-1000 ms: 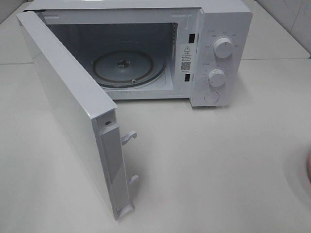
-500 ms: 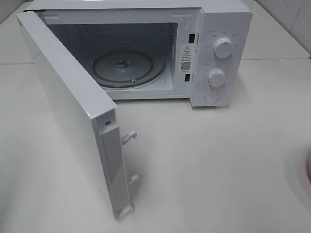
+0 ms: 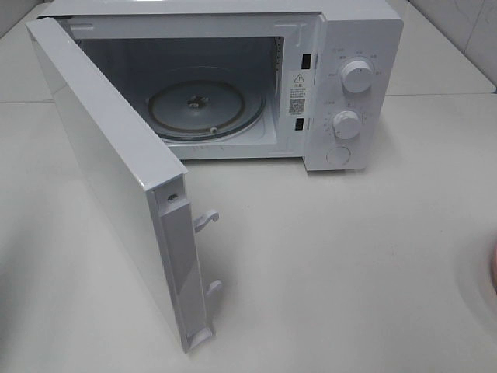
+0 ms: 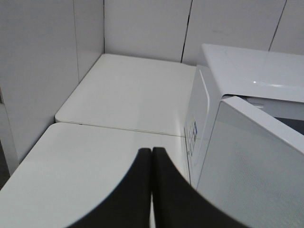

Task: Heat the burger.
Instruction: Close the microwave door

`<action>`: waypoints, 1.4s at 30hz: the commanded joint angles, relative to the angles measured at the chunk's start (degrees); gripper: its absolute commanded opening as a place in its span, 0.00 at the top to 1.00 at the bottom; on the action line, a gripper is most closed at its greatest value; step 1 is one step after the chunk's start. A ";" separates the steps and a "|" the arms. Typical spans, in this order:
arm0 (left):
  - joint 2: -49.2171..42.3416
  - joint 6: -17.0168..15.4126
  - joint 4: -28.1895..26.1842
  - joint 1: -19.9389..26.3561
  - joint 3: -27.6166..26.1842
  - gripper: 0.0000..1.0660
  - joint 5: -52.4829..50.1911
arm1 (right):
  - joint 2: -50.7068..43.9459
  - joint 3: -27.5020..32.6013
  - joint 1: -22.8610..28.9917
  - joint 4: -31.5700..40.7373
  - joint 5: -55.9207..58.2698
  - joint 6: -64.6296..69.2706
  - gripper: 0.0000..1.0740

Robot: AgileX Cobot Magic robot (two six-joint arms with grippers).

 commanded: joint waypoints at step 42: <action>55.23 -17.19 27.33 -0.11 -2.12 1.00 -56.15 | -2.01 0.06 -0.34 0.00 -0.63 -0.06 0.30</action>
